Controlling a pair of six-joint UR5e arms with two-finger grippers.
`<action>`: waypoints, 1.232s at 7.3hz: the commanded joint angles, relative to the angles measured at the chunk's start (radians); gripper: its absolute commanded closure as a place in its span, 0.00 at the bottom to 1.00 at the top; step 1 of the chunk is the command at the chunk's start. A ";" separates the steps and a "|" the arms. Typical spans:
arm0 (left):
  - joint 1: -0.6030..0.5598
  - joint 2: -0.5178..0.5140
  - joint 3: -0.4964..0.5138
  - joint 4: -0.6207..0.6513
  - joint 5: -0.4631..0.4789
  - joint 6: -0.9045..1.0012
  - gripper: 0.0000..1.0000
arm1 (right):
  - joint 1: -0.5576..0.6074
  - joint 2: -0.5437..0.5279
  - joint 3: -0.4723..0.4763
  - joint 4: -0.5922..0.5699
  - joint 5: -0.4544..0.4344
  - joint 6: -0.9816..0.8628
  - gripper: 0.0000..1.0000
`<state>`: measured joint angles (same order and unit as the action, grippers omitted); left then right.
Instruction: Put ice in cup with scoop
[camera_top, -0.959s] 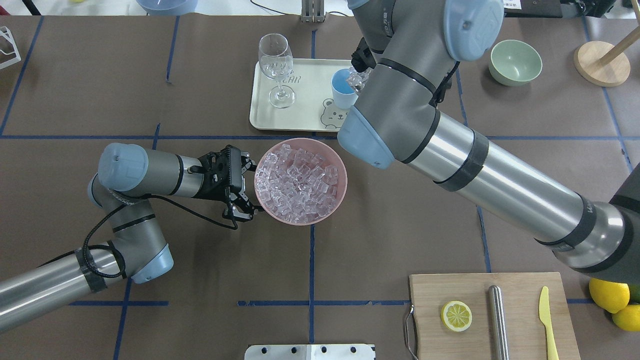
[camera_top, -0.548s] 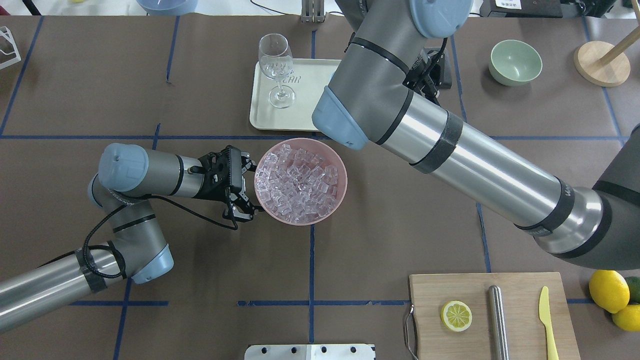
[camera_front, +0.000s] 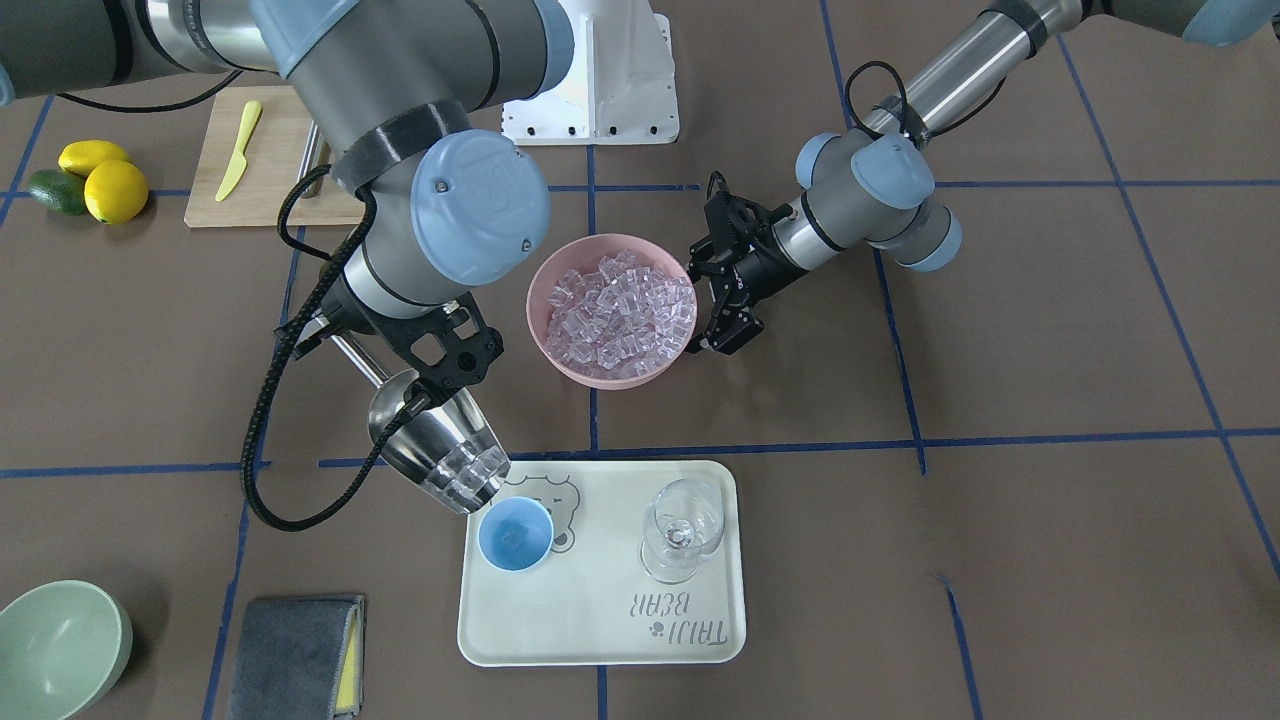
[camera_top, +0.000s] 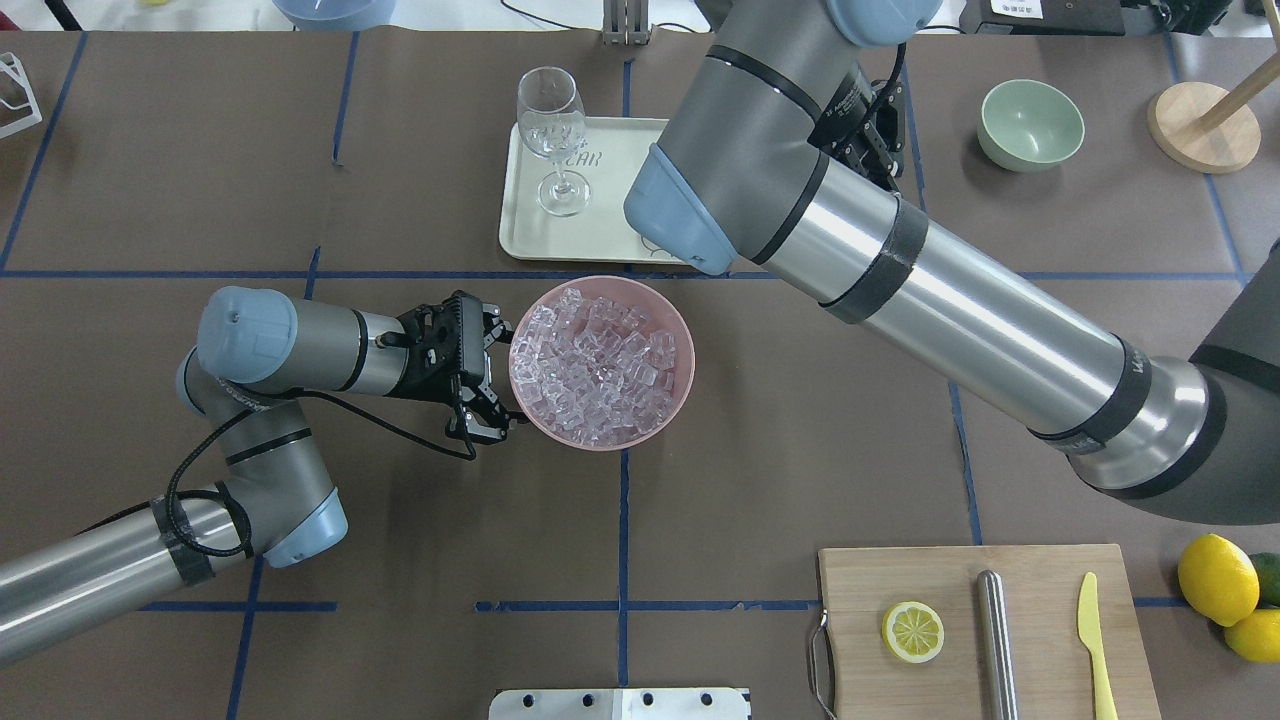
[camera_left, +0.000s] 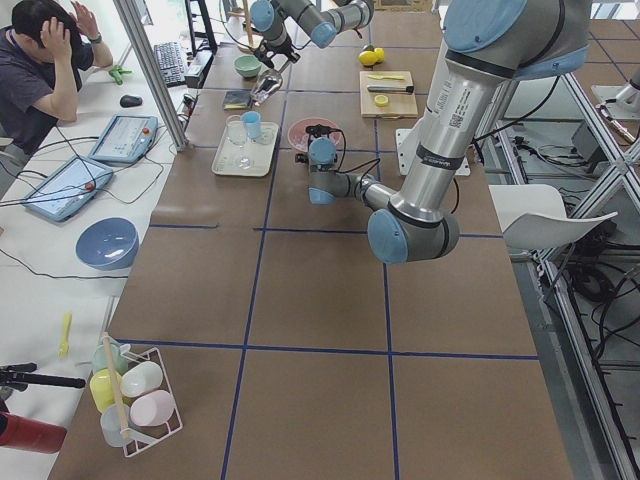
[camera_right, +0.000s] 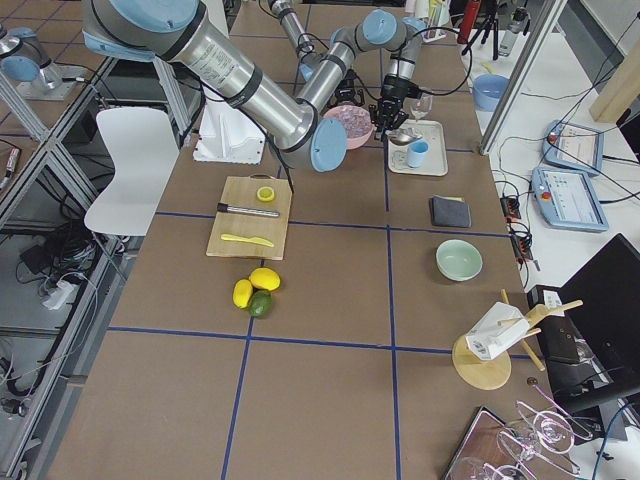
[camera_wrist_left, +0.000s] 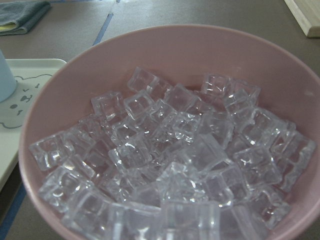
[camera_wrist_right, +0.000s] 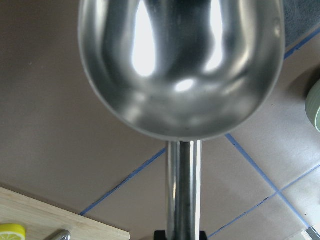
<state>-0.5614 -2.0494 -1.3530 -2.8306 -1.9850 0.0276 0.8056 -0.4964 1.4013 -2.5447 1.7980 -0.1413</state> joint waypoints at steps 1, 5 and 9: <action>0.000 0.000 0.000 0.000 0.000 -0.002 0.00 | 0.009 0.059 -0.094 -0.035 -0.031 -0.069 1.00; 0.000 0.000 0.000 0.000 0.000 0.000 0.00 | 0.009 0.146 -0.220 -0.061 -0.057 -0.121 1.00; 0.000 0.000 0.000 0.000 0.000 0.000 0.00 | 0.012 0.148 -0.220 -0.065 -0.068 -0.149 1.00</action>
<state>-0.5614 -2.0498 -1.3530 -2.8302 -1.9850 0.0276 0.8161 -0.3498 1.1819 -2.6085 1.7319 -0.2860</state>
